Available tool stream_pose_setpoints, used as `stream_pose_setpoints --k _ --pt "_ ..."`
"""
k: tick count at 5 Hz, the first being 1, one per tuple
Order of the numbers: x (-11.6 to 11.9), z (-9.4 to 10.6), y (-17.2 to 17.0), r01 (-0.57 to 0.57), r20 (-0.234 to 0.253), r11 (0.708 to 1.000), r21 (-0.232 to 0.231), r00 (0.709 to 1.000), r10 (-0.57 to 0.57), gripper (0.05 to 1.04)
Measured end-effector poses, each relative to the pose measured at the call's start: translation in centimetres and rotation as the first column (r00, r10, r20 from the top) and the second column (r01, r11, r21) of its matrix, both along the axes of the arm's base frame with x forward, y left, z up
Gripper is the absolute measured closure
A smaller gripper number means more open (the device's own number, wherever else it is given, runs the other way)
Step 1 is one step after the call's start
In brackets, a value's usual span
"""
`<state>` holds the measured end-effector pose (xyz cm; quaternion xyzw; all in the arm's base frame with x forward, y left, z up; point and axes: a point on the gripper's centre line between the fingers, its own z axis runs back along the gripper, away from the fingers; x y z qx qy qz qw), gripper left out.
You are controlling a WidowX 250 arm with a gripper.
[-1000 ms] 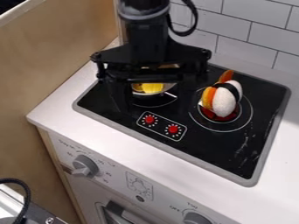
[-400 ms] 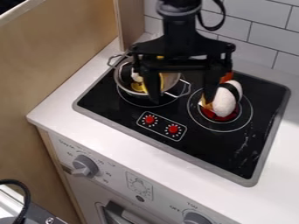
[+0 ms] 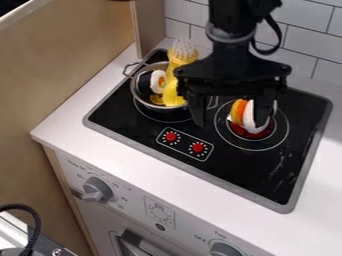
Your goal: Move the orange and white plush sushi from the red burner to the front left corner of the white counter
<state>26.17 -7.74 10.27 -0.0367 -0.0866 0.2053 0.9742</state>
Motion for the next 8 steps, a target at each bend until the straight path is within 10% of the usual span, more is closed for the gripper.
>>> stream_pose_setpoints --k 6,7,8 --pt "6.2 -3.4 -0.9 0.033 0.156 0.999 0.041 0.987 -0.039 0.085" --pt "6.8 -3.7 -0.7 0.036 0.178 0.998 0.044 0.983 -0.043 0.13" --pt "6.9 -3.8 -0.6 0.031 0.176 0.999 0.039 0.984 -0.037 0.392"
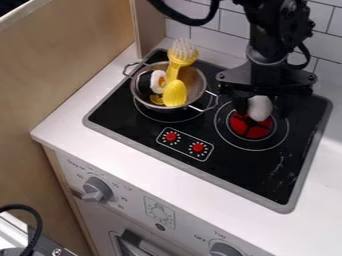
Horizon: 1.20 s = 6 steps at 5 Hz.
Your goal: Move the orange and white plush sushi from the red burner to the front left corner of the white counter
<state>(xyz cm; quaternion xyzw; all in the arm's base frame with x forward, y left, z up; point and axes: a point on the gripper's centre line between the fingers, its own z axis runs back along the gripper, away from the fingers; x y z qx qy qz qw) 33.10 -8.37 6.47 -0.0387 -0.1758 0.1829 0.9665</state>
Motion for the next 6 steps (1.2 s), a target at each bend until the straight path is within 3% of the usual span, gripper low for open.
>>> stream_pose_setpoints --k 1,2,4,6 --pt "-0.3 -0.1 0.1 -0.003 -0.023 1.0 -0.004 1.0 0.003 0.661" --pt "-0.5 -0.2 0.2 -0.004 -0.038 1.0 -0.01 0.999 0.004 0.759" --pt "-1.1 0.1 0.1 -0.016 -0.075 1.0 -0.021 0.997 0.015 0.772" --pt "-2.2 3.2 0.3 -0.048 -0.144 0.999 -0.018 0.989 0.044 0.772"
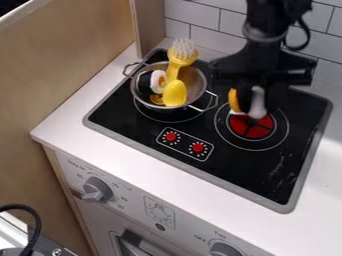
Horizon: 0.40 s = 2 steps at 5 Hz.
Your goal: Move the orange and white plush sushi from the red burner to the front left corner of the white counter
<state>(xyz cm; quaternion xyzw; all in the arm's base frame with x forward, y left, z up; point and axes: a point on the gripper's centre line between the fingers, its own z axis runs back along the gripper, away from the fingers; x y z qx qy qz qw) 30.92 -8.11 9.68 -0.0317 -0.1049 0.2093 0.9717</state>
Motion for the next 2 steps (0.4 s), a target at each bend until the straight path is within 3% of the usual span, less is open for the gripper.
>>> stream_pose_setpoints --k 2 --pt "-1.3 3.6 0.9 0.039 -0.078 0.999 0.021 0.996 -0.037 0.772"
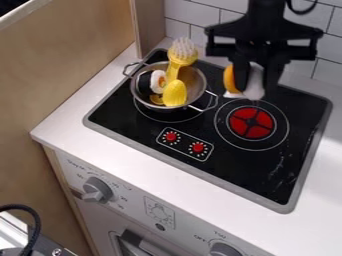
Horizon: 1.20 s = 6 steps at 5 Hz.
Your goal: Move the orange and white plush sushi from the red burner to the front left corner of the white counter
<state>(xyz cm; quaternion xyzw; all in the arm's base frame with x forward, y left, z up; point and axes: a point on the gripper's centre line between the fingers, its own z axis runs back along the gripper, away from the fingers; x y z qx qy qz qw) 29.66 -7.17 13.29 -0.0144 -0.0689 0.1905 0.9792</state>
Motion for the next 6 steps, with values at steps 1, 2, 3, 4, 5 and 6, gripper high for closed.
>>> stream_pose_setpoints --k 1,2,3,4,5,6 --pt "-0.8 1.5 2.3 0.052 0.006 0.998 0.022 0.999 -0.052 0.772" --pt "-2.3 1.9 4.2 0.079 -0.006 0.995 0.059 0.997 -0.079 0.772" --pt "-4.3 2.3 5.1 0.069 -0.022 0.992 0.101 0.997 -0.067 0.772" --pt "-6.5 1.9 5.8 0.095 -0.026 0.988 0.126 0.995 -0.092 0.772" --pt "-8.5 1.0 7.0 0.119 -0.003 0.983 0.142 0.993 -0.119 0.772" --pt "-9.8 -0.2 8.1 0.135 0.029 0.979 0.154 0.99 -0.141 0.772"
